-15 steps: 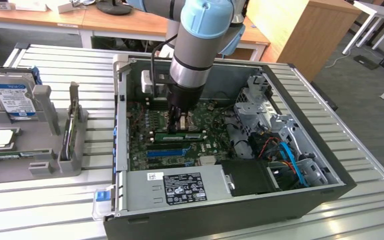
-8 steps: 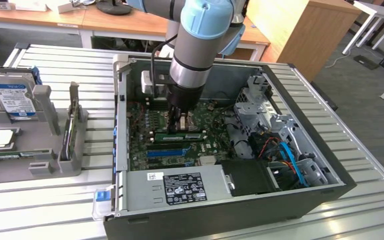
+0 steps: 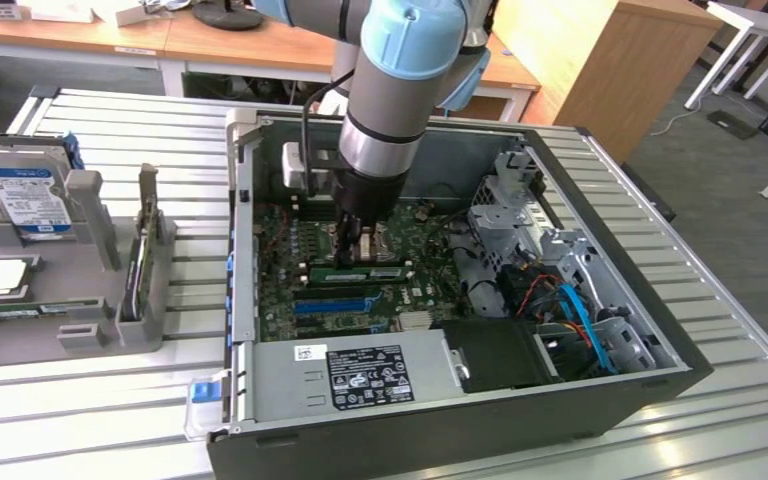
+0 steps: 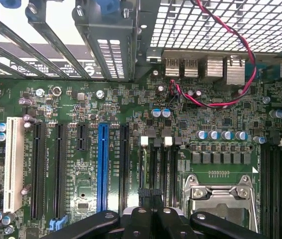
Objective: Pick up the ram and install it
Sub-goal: 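Press down the ram until it locks into place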
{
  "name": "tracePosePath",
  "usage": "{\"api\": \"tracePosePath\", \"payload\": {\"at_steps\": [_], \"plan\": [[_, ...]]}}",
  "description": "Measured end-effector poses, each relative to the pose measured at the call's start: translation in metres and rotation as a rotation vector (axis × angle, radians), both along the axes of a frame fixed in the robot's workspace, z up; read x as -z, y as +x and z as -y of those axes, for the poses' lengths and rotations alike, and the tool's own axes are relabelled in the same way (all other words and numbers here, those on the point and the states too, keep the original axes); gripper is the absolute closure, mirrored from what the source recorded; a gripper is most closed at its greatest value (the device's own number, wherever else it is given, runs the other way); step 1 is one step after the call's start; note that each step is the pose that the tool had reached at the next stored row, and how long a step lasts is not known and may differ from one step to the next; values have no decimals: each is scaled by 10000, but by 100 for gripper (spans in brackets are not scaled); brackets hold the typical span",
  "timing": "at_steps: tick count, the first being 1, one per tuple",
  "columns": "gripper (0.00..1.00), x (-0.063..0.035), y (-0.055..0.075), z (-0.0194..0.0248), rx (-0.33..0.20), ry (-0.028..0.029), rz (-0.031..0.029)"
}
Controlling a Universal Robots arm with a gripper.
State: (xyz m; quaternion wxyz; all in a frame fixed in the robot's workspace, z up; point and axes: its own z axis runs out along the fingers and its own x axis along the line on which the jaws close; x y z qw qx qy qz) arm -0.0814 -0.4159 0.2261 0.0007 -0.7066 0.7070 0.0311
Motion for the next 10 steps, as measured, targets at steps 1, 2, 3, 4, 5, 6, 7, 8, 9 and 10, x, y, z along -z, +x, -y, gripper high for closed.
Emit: {"api": "tracePosePath", "payload": {"at_steps": [1,2,3,4,5,6,7,8,9,10], "plan": [[89,0,0,0,0,-1,0],[89,0,0,0,0,-1,0],[89,0,0,0,0,-1,-1],[89,1,0,0,0,0,0],[89,1,0,0,1,1,0],[89,3,0,0,0,1,1],[89,7,0,0,0,2,1],[89,9,0,0,1,1,0],[89,9,0,0,1,0,0],[89,9,0,0,0,0,0]]}}
